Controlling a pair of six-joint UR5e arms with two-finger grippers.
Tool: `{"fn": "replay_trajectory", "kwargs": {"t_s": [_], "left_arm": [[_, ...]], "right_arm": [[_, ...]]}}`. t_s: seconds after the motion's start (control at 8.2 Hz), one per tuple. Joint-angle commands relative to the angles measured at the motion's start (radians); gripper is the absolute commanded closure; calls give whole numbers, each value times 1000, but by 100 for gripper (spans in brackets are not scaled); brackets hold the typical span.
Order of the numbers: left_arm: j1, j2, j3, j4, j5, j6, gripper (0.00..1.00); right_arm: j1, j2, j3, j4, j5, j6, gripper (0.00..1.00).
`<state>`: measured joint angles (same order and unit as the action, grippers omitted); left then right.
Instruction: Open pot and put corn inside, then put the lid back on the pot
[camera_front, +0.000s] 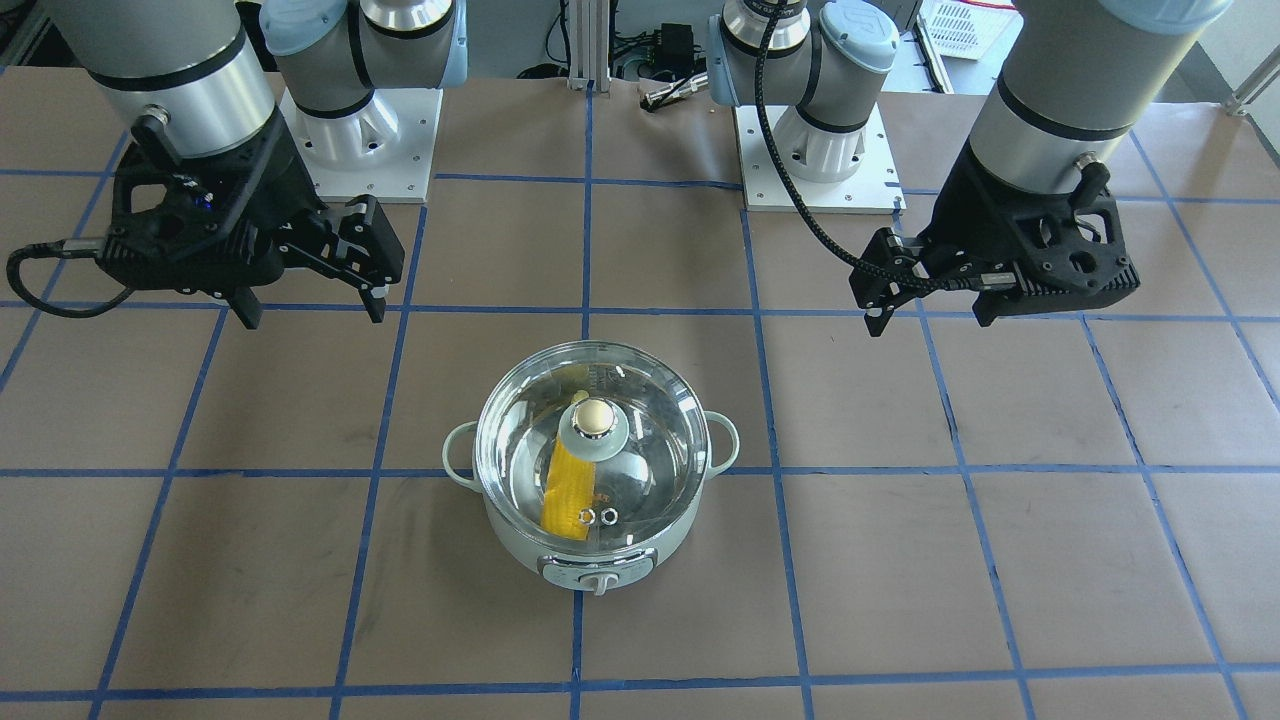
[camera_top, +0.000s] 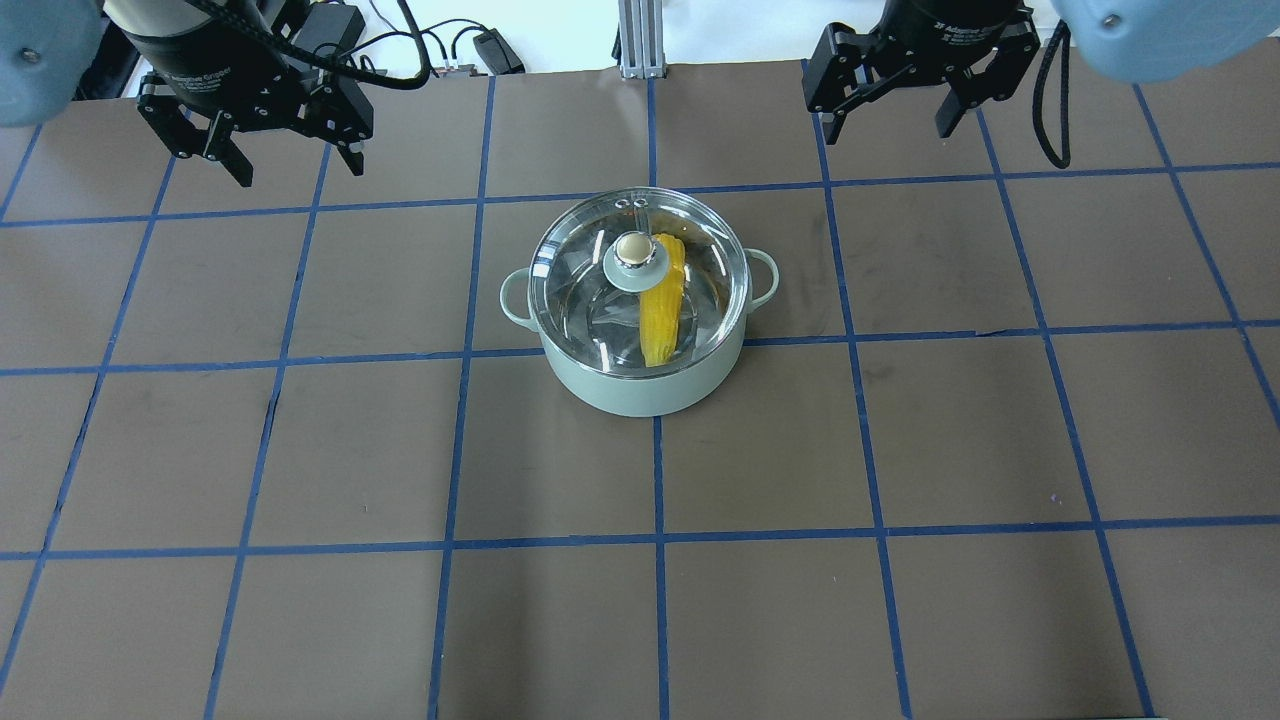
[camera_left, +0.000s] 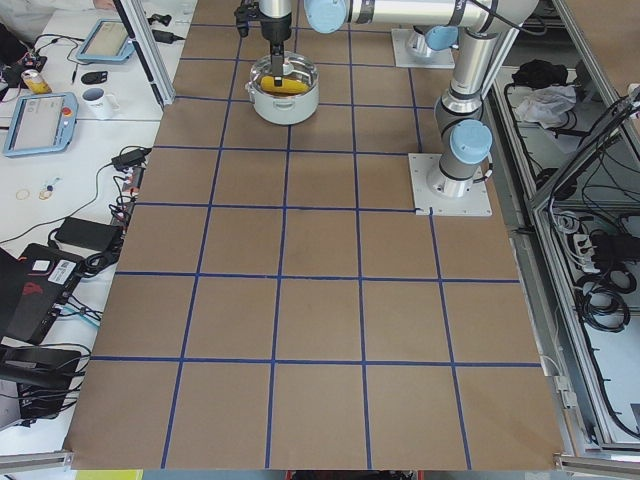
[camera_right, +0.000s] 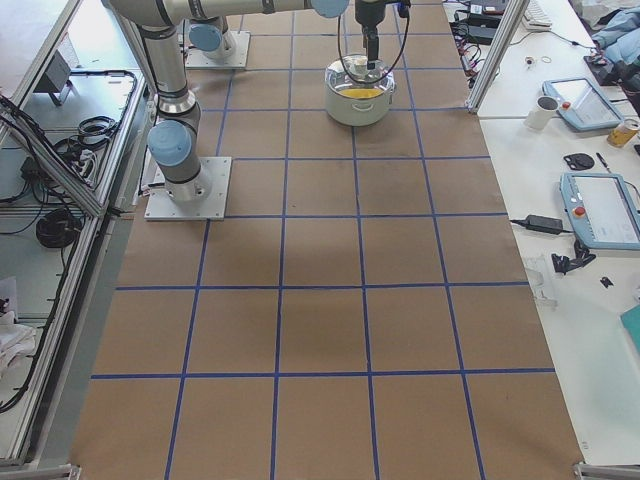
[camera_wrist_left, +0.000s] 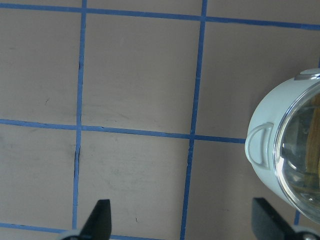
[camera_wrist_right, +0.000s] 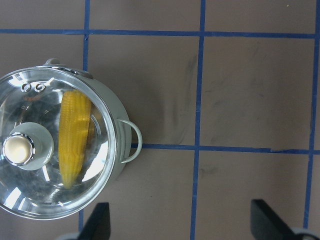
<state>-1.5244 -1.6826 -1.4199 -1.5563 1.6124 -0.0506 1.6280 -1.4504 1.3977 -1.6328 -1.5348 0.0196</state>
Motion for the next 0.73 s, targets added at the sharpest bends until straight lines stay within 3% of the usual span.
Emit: {"fn": "replay_trajectory", "kwargs": {"t_s": [0.0,0.61], "left_arm": [[-16,1,-4,1,3,0,0],[-16,-2,-10,5,4,0,0]], "right_arm": [[-14,-10,24,4,-10,-23,0],[-14,-8,26,-35,-8,-23,0]]}}
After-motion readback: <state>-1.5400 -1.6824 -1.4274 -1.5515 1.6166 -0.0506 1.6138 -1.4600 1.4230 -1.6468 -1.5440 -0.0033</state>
